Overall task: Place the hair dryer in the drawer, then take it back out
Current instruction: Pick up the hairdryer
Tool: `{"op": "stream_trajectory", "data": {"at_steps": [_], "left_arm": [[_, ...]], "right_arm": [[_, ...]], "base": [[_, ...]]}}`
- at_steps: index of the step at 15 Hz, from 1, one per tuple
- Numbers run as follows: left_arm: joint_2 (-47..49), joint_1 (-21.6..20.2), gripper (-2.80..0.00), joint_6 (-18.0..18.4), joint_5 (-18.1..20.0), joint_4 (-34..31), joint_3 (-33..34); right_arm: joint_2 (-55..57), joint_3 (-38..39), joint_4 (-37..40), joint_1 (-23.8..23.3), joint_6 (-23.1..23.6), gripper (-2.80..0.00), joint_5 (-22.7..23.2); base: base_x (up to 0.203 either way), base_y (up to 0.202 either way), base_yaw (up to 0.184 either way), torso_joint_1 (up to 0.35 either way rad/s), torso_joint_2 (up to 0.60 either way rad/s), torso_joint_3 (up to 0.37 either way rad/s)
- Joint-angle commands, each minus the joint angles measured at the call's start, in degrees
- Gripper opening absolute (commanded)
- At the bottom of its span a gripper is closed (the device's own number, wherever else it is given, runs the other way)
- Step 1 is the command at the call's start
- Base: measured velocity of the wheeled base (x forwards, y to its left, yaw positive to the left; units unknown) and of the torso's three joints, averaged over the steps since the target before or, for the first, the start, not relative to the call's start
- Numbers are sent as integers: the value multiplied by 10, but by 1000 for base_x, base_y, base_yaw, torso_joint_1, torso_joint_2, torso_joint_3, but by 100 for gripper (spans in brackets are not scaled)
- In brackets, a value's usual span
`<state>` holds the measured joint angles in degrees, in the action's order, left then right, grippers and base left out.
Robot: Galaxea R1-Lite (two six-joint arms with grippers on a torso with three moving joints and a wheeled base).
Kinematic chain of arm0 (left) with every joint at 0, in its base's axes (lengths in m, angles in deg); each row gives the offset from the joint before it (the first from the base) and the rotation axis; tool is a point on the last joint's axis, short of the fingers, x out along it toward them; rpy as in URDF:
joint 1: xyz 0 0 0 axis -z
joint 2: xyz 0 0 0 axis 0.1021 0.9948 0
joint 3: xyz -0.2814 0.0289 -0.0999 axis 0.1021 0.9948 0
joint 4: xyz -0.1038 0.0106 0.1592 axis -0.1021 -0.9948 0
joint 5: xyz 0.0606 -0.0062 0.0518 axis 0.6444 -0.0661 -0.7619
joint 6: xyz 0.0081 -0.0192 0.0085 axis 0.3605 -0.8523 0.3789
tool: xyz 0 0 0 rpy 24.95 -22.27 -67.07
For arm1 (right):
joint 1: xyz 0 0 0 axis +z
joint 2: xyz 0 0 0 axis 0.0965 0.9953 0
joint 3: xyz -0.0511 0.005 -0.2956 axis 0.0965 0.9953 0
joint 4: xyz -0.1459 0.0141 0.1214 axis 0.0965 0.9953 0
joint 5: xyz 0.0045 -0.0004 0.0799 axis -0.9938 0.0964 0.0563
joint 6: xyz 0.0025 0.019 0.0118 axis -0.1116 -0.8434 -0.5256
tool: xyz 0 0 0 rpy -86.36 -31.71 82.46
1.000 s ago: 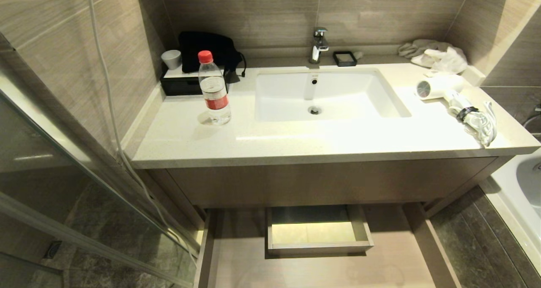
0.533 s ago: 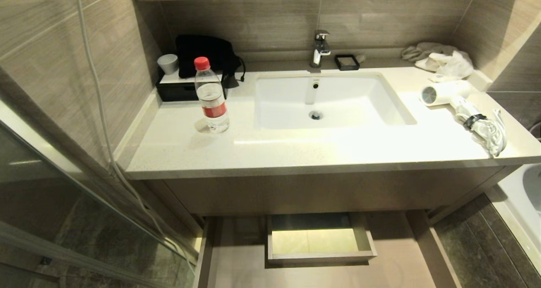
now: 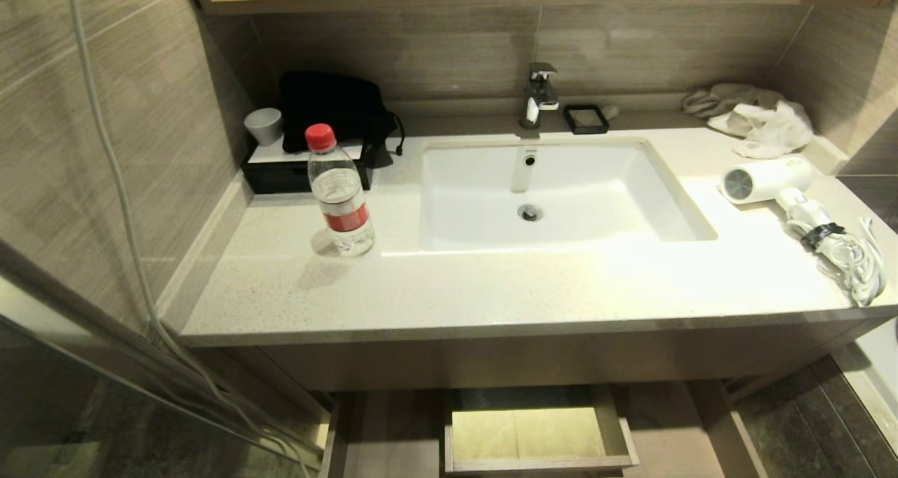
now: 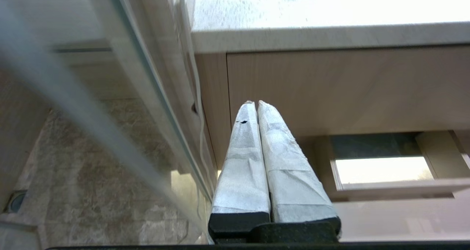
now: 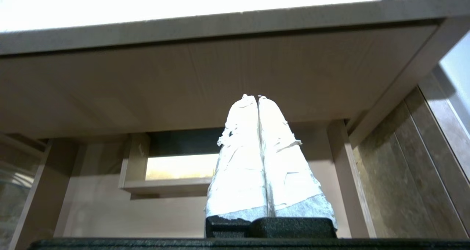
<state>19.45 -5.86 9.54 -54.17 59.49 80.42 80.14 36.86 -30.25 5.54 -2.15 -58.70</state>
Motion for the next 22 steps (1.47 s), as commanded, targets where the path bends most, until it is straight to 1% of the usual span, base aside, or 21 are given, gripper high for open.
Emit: {"op": "stream_trajectory", "data": {"at_steps": [1,5,7,22], "left_arm": [[0,0,-280,0,0,0,0],[0,0,-280,0,0,0,0],[0,0,-280,0,0,0,0],[0,0,-280,0,0,-1,0]], "right_arm": [[1,1,0,0,0,-280,-1],[1,1,-1,0,-2,-280,-1],[1,1,1,0,-5,-280,-1],[1,1,1,0,-5,-280,-1]], "base": [[0,0,0,355,-224,147],[0,0,0,376,-258,111],[0,0,0,193,-139,45],[0,0,0,9,-8,3]]}}
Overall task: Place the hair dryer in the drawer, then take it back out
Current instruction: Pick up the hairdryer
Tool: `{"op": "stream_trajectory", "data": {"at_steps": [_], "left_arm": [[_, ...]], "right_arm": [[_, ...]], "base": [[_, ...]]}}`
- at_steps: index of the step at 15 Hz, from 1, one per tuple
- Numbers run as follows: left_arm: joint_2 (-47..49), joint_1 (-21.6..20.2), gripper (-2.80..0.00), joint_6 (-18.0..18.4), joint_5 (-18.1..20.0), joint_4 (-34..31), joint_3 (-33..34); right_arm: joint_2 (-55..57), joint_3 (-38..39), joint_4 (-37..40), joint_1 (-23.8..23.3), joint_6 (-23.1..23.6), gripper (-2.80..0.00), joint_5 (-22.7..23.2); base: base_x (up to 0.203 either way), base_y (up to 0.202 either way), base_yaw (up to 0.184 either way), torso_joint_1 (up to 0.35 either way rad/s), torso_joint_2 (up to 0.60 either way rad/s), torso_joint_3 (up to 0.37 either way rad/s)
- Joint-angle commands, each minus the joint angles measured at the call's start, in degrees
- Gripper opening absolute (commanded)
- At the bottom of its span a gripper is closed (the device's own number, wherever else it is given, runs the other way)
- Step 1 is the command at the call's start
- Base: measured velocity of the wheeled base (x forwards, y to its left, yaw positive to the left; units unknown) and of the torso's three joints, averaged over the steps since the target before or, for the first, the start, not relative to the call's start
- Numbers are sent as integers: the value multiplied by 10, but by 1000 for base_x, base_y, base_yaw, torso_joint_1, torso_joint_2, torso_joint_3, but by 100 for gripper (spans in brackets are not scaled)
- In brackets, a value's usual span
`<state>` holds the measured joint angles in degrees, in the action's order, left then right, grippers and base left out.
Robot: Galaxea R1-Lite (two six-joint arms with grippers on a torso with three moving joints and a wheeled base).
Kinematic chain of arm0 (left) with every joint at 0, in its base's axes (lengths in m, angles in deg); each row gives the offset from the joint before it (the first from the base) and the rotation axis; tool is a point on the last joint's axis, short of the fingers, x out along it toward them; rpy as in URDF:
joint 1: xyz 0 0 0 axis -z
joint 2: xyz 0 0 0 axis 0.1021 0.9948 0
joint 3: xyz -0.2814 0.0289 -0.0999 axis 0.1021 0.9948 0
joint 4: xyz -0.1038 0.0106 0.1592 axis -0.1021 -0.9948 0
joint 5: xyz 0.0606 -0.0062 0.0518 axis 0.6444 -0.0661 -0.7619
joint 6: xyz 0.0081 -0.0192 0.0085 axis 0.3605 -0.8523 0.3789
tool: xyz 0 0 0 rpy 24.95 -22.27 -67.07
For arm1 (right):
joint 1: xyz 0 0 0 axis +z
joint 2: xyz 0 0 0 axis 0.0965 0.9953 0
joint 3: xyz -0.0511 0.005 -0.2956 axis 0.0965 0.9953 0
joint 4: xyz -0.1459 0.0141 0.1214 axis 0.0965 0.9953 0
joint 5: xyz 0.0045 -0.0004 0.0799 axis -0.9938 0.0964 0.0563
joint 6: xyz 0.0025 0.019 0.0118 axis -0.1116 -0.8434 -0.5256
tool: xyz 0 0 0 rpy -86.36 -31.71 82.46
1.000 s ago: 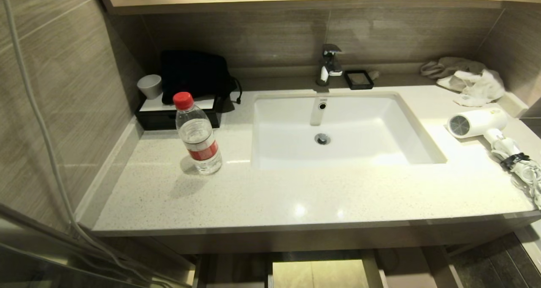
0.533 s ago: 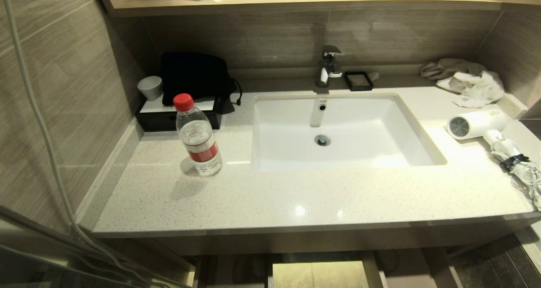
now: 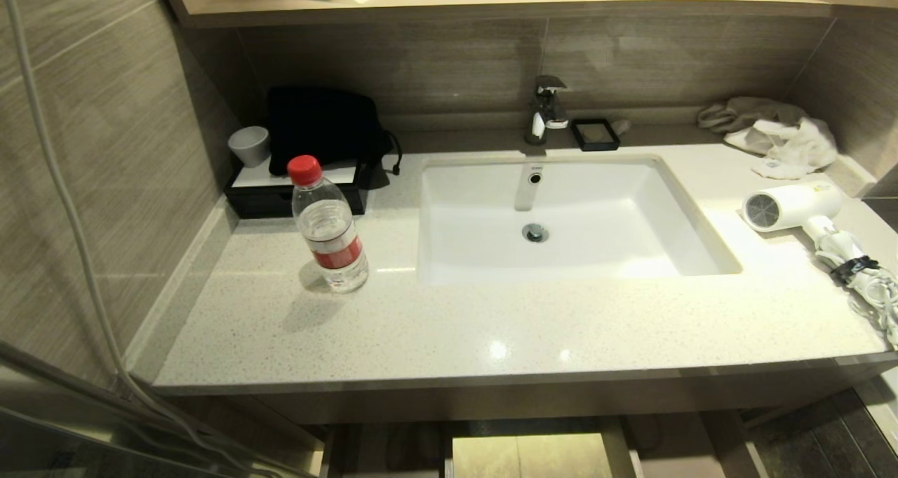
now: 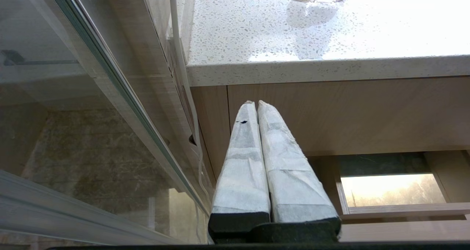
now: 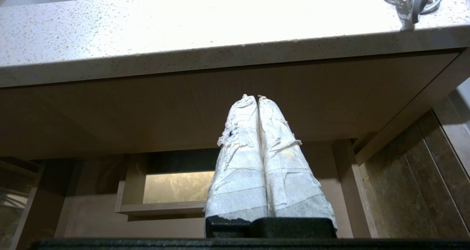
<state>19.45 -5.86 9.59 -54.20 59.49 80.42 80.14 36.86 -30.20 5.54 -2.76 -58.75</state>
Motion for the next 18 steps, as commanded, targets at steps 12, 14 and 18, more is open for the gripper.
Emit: {"op": "stream_trajectory", "data": {"at_steps": [12,14,18], "left_arm": [[0,0,-280,15,0,-2,0],[0,0,-280,9,0,-1,0],[0,0,-280,9,0,-2,0]], "right_arm": [[1,1,0,0,0,-280,0],[1,1,0,0,0,-280,0],[1,1,0,0,0,-280,0]], "base": [[-113,-104,-2,2,0,2],[-3,-23,-2,3,3,4],[0,0,0,0,0,0]]}}
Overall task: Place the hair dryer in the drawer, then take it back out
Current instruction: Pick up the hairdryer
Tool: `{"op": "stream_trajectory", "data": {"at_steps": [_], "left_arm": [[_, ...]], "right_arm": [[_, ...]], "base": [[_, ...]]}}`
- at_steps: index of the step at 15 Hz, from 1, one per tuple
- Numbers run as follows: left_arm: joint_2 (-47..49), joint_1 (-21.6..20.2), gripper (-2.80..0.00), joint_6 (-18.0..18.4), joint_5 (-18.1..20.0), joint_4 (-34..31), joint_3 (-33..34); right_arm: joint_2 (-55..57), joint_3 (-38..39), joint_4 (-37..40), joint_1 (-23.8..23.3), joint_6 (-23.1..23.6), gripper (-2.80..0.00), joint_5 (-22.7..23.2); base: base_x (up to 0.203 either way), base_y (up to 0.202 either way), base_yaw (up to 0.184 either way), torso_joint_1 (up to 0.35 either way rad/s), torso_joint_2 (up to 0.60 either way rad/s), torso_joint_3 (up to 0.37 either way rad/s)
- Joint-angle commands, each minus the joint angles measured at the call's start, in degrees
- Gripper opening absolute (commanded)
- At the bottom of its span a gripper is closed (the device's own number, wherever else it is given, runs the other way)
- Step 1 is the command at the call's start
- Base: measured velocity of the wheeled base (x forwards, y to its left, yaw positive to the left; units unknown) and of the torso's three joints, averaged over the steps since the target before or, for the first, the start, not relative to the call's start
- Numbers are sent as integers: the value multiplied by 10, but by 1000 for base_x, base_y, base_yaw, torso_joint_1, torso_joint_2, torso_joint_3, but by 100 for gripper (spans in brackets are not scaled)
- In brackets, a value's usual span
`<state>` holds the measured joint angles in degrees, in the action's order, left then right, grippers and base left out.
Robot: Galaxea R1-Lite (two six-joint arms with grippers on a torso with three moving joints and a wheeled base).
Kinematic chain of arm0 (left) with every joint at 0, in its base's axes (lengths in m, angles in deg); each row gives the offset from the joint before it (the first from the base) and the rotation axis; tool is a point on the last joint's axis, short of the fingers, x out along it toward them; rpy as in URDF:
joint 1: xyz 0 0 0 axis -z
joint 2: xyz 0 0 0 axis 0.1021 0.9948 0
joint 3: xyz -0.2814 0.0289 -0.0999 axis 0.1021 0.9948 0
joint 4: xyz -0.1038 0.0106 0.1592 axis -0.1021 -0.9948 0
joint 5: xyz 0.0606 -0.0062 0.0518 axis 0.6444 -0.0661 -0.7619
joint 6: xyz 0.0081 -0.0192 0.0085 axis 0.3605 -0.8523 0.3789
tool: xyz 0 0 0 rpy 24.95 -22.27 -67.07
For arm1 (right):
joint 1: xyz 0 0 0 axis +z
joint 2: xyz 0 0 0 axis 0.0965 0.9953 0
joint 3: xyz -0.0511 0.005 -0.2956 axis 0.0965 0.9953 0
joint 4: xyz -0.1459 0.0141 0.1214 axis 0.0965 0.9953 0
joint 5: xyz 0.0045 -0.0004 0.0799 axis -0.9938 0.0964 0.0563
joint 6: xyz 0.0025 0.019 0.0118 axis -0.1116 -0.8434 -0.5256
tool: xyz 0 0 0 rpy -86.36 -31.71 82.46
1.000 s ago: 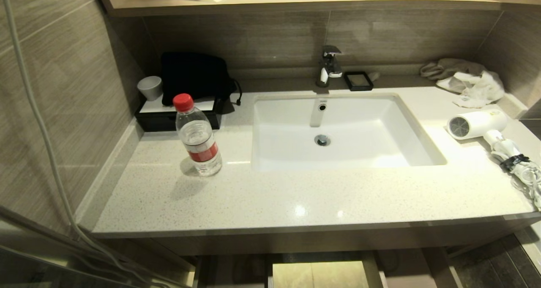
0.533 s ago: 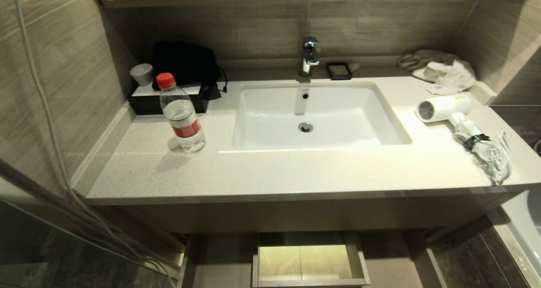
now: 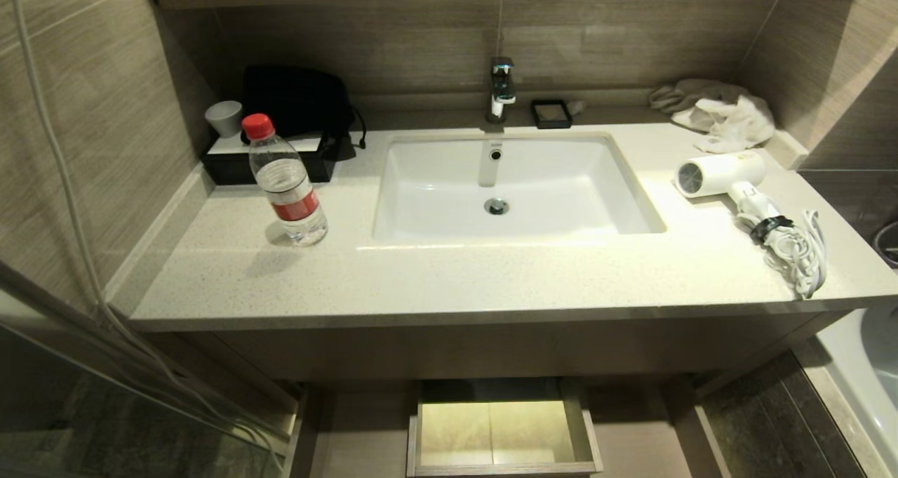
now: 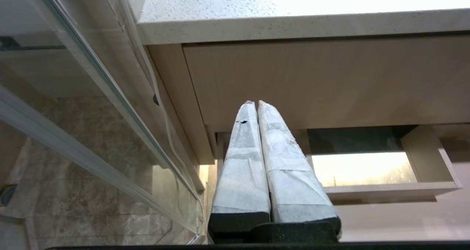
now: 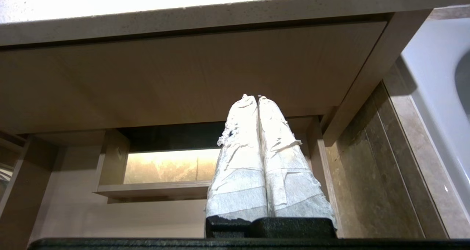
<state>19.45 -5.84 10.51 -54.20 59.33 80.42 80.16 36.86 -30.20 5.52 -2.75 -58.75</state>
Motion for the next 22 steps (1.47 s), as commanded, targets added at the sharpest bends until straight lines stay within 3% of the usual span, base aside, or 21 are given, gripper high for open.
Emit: {"op": "stream_trajectory", "data": {"at_steps": [1,17,22], "left_arm": [[0,0,-280,-1,0,0,0],[0,0,-280,-1,0,0,0],[0,0,-280,-1,0,0,0]], "right_arm": [[1,1,0,0,0,-280,0],[1,1,1,0,0,-280,0],[0,1,2,0,28,-280,2]], "base": [[0,0,0,0,0,0],[0,0,0,0,0,0],[0,0,0,0,0,0]]}}
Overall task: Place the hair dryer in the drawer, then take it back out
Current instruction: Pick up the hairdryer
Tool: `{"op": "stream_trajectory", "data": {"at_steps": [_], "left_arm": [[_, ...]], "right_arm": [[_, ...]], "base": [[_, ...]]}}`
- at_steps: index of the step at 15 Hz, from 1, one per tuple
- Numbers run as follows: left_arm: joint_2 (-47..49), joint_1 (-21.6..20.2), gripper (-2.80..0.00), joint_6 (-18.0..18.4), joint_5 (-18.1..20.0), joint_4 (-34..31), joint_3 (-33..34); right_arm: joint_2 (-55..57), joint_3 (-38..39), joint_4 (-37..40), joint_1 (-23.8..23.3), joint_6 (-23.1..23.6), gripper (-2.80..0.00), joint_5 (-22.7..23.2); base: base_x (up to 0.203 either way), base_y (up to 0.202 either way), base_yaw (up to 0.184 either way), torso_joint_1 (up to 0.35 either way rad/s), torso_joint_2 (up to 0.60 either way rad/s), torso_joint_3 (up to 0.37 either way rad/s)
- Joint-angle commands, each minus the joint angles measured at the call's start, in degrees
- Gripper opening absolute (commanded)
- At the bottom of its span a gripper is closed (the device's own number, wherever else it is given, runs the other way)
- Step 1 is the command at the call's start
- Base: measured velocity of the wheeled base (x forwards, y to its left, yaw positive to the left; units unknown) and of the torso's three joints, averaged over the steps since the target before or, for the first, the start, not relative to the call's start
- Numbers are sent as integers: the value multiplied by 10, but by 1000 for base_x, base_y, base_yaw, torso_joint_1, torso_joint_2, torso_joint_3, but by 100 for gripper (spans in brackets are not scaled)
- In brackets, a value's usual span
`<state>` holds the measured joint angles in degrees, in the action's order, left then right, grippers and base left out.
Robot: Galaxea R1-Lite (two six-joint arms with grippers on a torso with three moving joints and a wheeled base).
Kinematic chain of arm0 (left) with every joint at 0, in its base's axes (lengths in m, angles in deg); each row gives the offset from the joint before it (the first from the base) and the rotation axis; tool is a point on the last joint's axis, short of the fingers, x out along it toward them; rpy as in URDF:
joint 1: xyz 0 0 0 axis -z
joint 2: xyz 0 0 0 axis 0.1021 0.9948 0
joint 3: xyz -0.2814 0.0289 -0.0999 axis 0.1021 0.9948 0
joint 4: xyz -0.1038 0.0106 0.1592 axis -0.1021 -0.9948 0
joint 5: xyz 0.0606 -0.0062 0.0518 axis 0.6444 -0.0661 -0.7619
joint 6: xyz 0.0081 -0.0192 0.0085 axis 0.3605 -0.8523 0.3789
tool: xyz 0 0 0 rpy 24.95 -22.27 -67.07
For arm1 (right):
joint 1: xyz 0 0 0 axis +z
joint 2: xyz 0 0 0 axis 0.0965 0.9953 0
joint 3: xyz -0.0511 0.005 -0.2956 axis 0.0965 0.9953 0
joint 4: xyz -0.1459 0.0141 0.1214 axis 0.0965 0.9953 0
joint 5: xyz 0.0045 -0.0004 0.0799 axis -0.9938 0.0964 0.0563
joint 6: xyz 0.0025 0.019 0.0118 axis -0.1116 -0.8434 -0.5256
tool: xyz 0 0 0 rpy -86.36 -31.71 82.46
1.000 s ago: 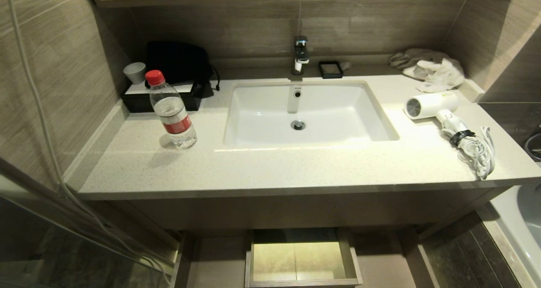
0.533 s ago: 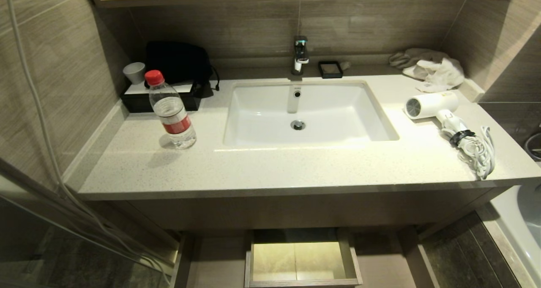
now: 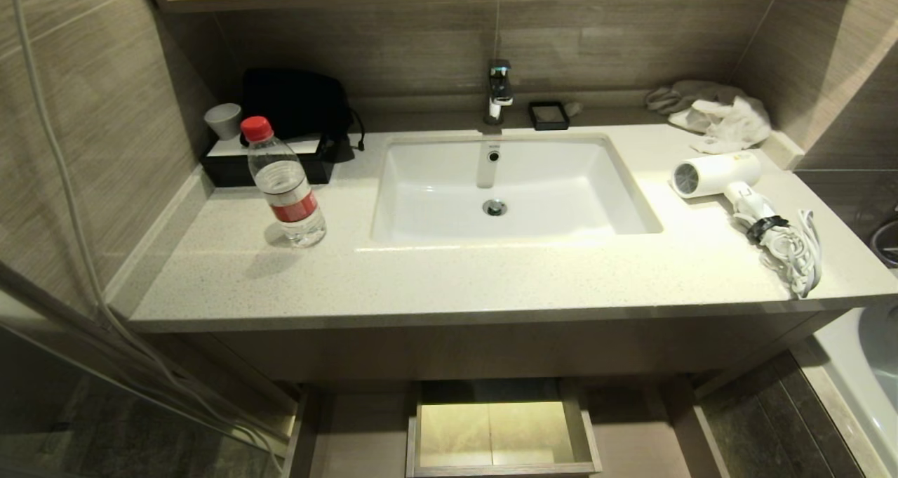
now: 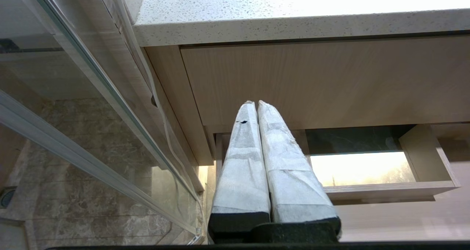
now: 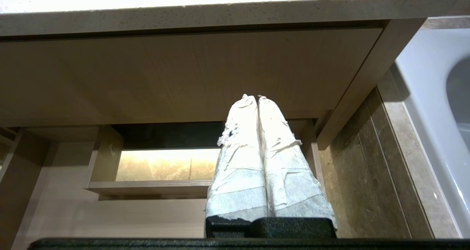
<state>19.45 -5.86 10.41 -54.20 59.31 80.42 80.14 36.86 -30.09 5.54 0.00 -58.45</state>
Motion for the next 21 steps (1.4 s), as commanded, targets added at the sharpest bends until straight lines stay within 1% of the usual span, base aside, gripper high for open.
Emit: {"op": "stream_trajectory", "data": {"at_steps": [1,5,6,8,9,10,12,14,18,20,21], "left_arm": [[0,0,-280,0,0,0,0],[0,0,-280,0,0,0,0],[0,0,-280,0,0,0,0],[0,0,-280,0,0,0,0],[0,0,-280,0,0,0,0],[0,0,-280,0,0,0,0],[0,0,-280,0,0,0,0],[0,0,-280,0,0,0,0],[0,0,-280,0,0,0,0],[0,0,-280,0,0,0,0],[0,0,-280,0,0,0,0]], "right_arm": [[0,1,0,0,0,-280,0],[1,-10,3,0,0,-280,-2],[1,-33,18,0,0,-280,-3],[6,-121,89,0,0,-280,-3],[17,-182,138,0,0,-280,-4],[39,-258,196,0,0,-280,-4],[113,-414,294,0,0,-280,-3],[244,-581,371,-1,0,-280,-3],[504,-899,485,-9,-8,-280,-4],[595,-1009,540,-13,-26,-280,-5],[629,-1042,562,-16,-33,-280,-5]], "base": [[0,0,0,0,0,0],[0,0,0,0,0,0],[0,0,0,0,0,0],[0,0,0,0,0,0],[0,0,0,0,0,0],[0,0,0,0,0,0],[0,0,0,0,0,0],[0,0,0,0,0,0],[0,0,0,0,0,0],[0,0,0,0,0,0],[0,0,0,0,0,0]]}}
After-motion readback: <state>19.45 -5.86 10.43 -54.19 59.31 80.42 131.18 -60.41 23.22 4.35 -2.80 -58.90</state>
